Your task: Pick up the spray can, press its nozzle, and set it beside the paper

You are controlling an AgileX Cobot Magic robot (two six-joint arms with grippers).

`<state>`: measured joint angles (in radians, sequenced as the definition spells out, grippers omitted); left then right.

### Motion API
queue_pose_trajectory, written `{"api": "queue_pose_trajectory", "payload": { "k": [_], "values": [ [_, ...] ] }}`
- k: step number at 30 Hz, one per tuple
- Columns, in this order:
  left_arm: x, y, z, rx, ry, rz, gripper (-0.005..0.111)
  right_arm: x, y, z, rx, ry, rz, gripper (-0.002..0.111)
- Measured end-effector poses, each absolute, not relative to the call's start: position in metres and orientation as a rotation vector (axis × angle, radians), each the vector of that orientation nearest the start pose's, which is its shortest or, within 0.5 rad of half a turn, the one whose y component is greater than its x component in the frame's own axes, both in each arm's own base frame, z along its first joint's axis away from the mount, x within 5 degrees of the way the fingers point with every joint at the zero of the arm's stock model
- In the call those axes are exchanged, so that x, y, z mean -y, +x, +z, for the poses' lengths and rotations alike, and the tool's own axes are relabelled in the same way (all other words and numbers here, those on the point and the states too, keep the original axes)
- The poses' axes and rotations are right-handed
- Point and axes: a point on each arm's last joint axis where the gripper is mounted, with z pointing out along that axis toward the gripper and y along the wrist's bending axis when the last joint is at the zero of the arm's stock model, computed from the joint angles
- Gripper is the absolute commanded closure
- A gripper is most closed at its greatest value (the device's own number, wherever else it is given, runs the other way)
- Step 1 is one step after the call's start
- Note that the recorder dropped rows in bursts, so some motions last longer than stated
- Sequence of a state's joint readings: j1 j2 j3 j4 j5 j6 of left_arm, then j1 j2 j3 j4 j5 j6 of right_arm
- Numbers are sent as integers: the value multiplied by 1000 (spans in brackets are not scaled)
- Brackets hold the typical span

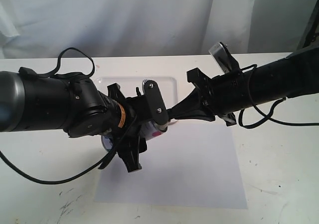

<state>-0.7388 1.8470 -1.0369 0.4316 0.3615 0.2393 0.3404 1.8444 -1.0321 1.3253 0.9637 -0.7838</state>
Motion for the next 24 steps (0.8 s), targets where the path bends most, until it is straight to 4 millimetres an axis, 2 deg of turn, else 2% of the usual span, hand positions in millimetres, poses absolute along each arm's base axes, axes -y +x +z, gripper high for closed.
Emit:
{"api": "queue_pose_trajectory", "payload": {
  "k": [17, 21, 24],
  "values": [
    [233, 276, 156, -2045, 1635, 166, 107, -183, 299, 187, -2622, -297, 1444, 108],
    [233, 276, 157, -2040, 1633, 162, 107, -175, 302, 197, -2583, -299, 1363, 108],
    [231, 278, 157, -2046, 1626, 165, 107, -165, 304, 210, -2534, -287, 1237, 108]
  ]
}}
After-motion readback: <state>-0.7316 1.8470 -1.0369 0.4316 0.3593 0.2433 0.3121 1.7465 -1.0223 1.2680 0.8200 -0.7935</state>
